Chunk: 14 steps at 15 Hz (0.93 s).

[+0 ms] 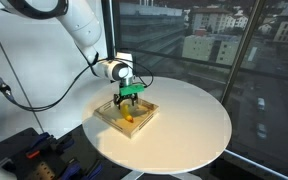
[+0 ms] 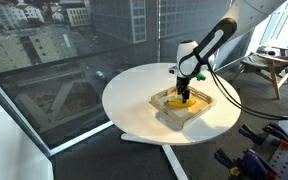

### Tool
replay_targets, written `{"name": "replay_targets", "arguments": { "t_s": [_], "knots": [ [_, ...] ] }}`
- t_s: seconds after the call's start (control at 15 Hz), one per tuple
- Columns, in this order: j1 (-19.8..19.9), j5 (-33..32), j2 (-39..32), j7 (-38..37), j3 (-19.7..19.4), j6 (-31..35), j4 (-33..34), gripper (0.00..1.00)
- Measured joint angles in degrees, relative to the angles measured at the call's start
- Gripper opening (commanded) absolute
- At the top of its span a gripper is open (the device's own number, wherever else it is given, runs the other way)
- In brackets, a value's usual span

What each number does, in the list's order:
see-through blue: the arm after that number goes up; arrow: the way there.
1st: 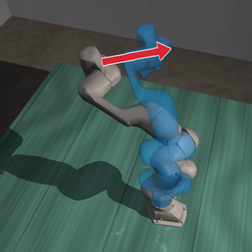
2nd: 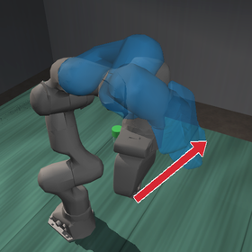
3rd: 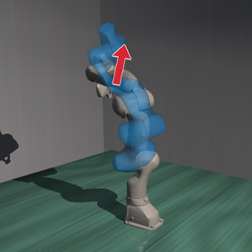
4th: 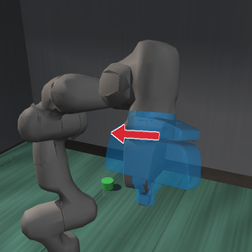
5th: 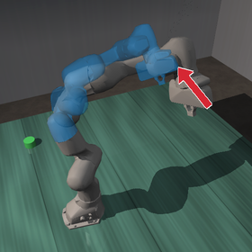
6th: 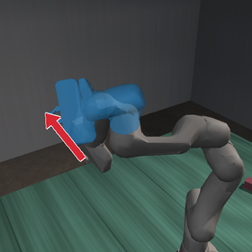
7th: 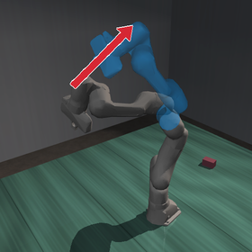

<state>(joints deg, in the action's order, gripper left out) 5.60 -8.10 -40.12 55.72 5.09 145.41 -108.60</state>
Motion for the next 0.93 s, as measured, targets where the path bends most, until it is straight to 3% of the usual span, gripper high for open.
{"name": "replay_targets", "arguments": {
  "t_s": [0.93],
  "knots": [
    [-0.05,-0.36,-2.56,0.00,0.10,4.29,-0.01,1.00]
  ]
}}
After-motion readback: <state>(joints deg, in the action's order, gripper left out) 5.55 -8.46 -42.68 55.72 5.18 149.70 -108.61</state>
